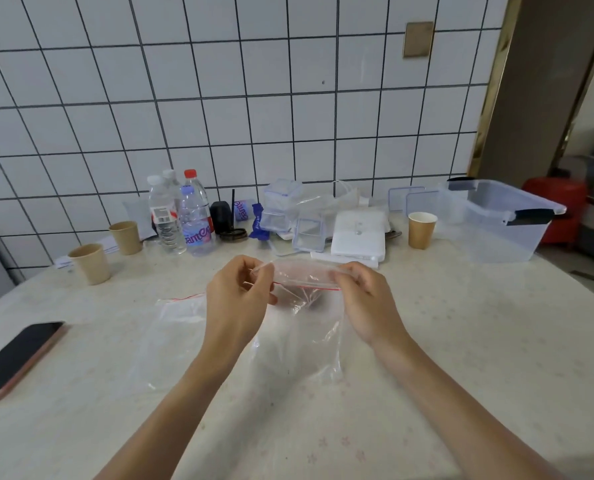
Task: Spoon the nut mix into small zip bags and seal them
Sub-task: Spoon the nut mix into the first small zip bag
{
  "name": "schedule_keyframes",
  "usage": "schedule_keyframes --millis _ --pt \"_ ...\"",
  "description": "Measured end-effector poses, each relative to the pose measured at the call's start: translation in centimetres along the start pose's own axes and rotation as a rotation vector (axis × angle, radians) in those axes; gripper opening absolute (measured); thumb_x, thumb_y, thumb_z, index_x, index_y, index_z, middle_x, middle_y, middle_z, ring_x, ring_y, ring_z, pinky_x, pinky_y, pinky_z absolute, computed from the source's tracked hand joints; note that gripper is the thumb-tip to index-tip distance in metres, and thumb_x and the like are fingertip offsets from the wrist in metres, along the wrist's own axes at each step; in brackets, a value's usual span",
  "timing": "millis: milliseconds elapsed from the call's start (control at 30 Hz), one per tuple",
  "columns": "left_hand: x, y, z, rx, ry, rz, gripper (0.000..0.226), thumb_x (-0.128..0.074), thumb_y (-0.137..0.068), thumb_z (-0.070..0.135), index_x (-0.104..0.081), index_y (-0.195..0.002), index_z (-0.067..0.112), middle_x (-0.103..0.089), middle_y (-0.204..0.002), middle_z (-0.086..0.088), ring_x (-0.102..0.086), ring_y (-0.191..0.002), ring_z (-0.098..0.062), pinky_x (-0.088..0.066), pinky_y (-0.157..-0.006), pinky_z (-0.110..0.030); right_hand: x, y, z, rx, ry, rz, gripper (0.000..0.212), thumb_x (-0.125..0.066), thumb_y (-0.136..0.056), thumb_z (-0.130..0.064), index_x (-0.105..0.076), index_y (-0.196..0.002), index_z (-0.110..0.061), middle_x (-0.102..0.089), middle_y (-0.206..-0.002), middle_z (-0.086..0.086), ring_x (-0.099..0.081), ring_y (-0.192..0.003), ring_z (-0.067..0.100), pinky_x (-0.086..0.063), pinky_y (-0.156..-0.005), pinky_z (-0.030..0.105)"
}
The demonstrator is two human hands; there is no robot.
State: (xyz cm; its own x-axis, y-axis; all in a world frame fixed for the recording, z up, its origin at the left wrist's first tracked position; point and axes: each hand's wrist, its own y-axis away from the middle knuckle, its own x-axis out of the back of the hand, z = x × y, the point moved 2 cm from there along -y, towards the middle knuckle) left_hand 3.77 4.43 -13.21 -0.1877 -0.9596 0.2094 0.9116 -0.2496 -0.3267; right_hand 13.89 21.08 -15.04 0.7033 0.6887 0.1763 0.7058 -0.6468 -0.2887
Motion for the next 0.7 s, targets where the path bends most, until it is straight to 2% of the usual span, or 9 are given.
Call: schedule_keyframes --millis 100,167,233,300,400,533,633,700 --pt "0.6 -0.2 0.0 -0.105 -0.052 0.05 0.009 -0.067 -0.097 0.023 -0.063 -0.088 0.024 -0.072 -0.072 0.007 -0.072 -0.059 -0.007 -0.054 -0.058 -0.025 0.8 0.1 -0.5 0.115 0.051 0.143 0.01 -0.066 -0.09 -0.008 -0.066 -0.089 -0.018 -0.067 -0.082 -0.012 -0.059 -0.074 0.004 -0.042 -0.067 0.017" --pt "0.8 -0.2 0.1 -0.144 -0.078 0.066 0.013 -0.068 -0.097 0.025 -0.059 -0.088 0.028 -0.071 -0.069 0.004 -0.071 -0.058 -0.006 -0.048 -0.052 -0.015 1.4 0.1 -0.8 0.192 0.091 0.201 0.013 -0.071 -0.085 -0.002 -0.063 -0.088 -0.012 -0.064 -0.079 0.003 -0.059 -0.071 0.014 -0.046 -0.065 0.019" --pt "0.9 -0.1 0.2 -0.142 -0.111 0.061 0.015 -0.069 -0.097 0.028 -0.057 -0.09 0.027 -0.071 -0.068 0.002 -0.071 -0.059 -0.005 -0.051 -0.053 -0.017 1.8 -0.1 -1.0 0.128 -0.063 0.156 0.014 -0.072 -0.086 0.001 -0.061 -0.083 -0.006 -0.06 -0.072 0.01 -0.06 -0.061 0.026 -0.054 -0.064 0.032" --pt "0.8 0.0 0.4 -0.076 -0.088 0.037 0.013 -0.07 -0.097 0.028 -0.059 -0.093 0.022 -0.073 -0.072 0.0 -0.073 -0.061 -0.007 -0.06 -0.057 -0.029 1.9 -0.3 -1.3 -0.041 -0.308 0.056 0.014 -0.073 -0.089 0.003 -0.062 -0.084 -0.003 -0.06 -0.077 0.015 -0.066 -0.058 0.026 -0.061 -0.061 0.038" --pt "0.9 0.1 0.7 0.108 0.176 -0.025 0.009 -0.072 -0.096 0.018 -0.067 -0.099 0.011 -0.078 -0.083 -0.005 -0.078 -0.07 -0.017 -0.062 -0.055 -0.029 2.0 -0.2 -1.5 -0.167 -0.437 -0.02 0.014 -0.075 -0.088 0.005 -0.064 -0.089 -0.003 -0.068 -0.088 0.02 -0.075 -0.071 0.034 -0.065 -0.066 0.038" --pt "0.8 0.3 0.7 0.352 0.66 -0.173 0.008 -0.072 -0.094 0.006 -0.074 -0.1 0.003 -0.079 -0.096 -0.014 -0.079 -0.089 -0.023 -0.063 -0.071 -0.029 2.3 -0.3 -1.3 -0.3 -0.662 -0.117 0.009 -0.075 -0.086 0.003 -0.068 -0.086 -0.003 -0.076 -0.09 0.019 -0.078 -0.087 0.035 -0.065 -0.074 0.037" --pt "0.2 0.4 0.3 0.545 0.98 -0.247 0.009 -0.069 -0.092 0.002 -0.076 -0.097 0.0 -0.078 -0.103 -0.016 -0.078 -0.089 -0.022 -0.064 -0.073 -0.03 2.0 -0.4 -0.9 -0.374 -0.789 -0.209 0.006 -0.069 -0.092 -0.004 -0.066 -0.089 0.0 -0.076 -0.091 0.016 -0.078 -0.093 0.032 -0.065 -0.077 0.037" --pt "-0.2 0.4 -0.1 0.604 1.062 -0.327 0.009 -0.072 -0.089 0.006 -0.079 -0.089 0.001 -0.076 -0.099 -0.012 -0.077 -0.086 -0.02 -0.064 -0.071 -0.03 1.8 -0.4 -0.8 -0.413 -0.882 -0.24 0.011 -0.064 -0.097 -0.008 -0.064 -0.088 -0.001 -0.072 -0.091 0.015 -0.077 -0.096 0.031 -0.065 -0.078 0.037"
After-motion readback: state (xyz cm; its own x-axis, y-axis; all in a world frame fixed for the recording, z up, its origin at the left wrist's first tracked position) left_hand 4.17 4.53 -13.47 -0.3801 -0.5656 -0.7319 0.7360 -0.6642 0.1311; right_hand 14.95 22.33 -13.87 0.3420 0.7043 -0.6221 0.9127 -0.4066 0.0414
